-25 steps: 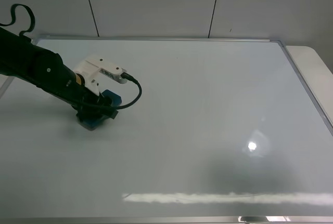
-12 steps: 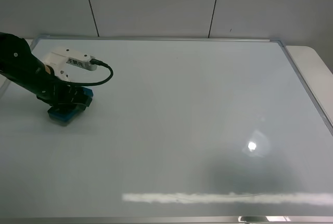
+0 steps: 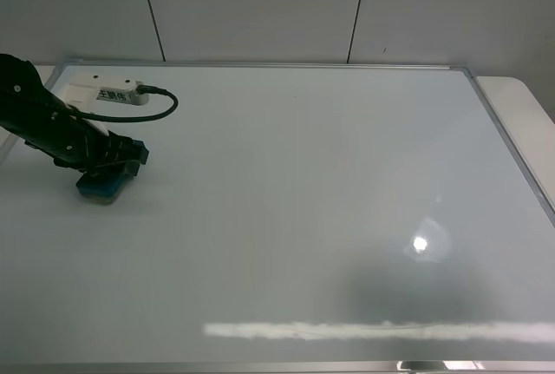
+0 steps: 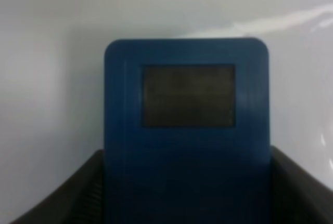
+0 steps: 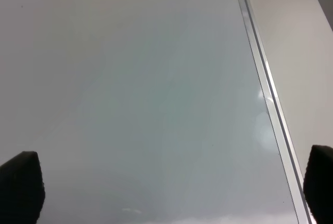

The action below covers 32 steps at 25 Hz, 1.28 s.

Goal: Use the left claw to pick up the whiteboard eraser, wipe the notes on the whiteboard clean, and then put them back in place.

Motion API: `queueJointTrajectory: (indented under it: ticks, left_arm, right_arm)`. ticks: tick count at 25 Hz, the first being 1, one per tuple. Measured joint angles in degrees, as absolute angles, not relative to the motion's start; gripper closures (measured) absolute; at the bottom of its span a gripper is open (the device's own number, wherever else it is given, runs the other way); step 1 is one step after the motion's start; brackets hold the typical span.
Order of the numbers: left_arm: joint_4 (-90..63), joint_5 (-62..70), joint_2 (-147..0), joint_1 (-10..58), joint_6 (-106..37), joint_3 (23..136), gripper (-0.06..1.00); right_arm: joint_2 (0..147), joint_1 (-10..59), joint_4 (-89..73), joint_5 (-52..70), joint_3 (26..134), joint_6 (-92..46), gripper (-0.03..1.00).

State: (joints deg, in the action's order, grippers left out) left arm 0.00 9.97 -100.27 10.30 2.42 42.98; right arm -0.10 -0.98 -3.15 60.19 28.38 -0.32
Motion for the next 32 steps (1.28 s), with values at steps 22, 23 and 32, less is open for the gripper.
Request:
queueJointTrajectory:
  ticks: [22,23,32]
  left_arm:
    - [1.68,2.82,-100.27,10.30,2.84,42.98,-0.04]
    - [1.68,2.49,-100.27,10.30,2.84,42.98,-0.04]
    - [1.82,0.95,-97.15,10.30,2.84,42.93,-0.04]
  right_arm:
    - [-0.10,-0.98,-3.15,60.19,28.38,-0.32,-0.03]
    - [-0.10,-0.98,-3.15,60.19,28.38,-0.32,-0.03]
    - [-0.10,-0.98,-3.15,60.19,28.38,-0.32,-0.03]
